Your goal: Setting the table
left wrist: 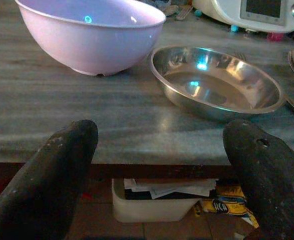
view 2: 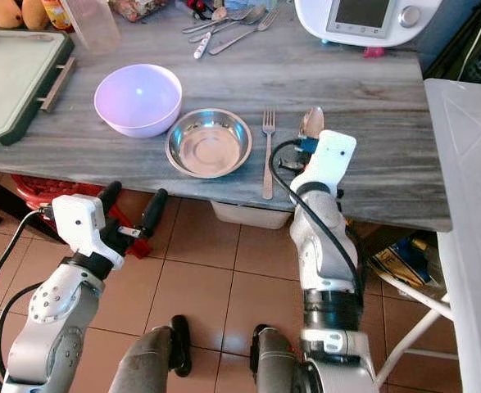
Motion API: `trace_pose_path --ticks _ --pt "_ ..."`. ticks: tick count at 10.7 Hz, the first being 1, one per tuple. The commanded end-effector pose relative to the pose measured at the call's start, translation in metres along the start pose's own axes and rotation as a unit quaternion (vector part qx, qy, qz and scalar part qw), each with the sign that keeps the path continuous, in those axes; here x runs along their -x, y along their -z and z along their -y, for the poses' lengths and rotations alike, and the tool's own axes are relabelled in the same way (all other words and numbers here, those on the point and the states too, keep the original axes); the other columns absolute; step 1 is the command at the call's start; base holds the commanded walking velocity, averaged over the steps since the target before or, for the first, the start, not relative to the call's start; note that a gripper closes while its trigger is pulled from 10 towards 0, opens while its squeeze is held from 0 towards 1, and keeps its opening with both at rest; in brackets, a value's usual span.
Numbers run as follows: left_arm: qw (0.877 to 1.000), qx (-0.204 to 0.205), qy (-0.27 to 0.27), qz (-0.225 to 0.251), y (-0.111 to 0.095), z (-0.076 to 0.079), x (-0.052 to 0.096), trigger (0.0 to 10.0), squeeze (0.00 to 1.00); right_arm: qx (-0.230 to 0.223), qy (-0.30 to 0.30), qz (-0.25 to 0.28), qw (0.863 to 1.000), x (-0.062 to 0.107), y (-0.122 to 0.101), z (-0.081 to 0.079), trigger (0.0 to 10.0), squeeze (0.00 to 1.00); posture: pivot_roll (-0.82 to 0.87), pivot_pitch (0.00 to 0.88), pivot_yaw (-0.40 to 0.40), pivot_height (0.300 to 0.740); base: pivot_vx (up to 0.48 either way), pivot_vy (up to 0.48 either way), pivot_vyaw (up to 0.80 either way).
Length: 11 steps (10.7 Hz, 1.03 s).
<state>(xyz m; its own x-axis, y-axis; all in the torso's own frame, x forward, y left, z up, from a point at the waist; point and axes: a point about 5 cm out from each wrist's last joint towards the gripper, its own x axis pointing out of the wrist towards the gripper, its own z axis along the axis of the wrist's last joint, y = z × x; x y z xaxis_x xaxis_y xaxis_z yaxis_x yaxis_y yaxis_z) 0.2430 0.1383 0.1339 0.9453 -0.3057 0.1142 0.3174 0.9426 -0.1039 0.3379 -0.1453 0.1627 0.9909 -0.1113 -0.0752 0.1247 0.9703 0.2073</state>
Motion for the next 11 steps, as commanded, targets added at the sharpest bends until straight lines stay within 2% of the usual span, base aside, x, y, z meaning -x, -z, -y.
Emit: trace_pose_path --ticks 1,6,11 --pt "1.000 0.002 0.006 -0.002 -0.001 0.002 0.003 10.0 0.00 -0.004 0.002 -0.009 1.000 -0.001 0.003 0.002 10.0 0.00 -0.01 0.281 0.014 0.740 0.000 0.000 0.00" --pt "1.000 0.004 0.009 -0.003 -0.001 0.004 0.002 10.0 0.00 -0.003 -0.020 -0.023 1.000 -0.013 0.003 -0.005 10.0 0.00 -0.01 0.287 0.013 0.740 0.000 0.000 0.00" --pt "1.000 0.006 0.013 -0.005 0.000 0.006 0.002 10.0 0.00 -0.009 -0.050 -0.047 0.998 -0.012 0.011 -0.018 10.0 0.00 -0.01 0.294 0.014 0.740 0.000 0.000 0.00"
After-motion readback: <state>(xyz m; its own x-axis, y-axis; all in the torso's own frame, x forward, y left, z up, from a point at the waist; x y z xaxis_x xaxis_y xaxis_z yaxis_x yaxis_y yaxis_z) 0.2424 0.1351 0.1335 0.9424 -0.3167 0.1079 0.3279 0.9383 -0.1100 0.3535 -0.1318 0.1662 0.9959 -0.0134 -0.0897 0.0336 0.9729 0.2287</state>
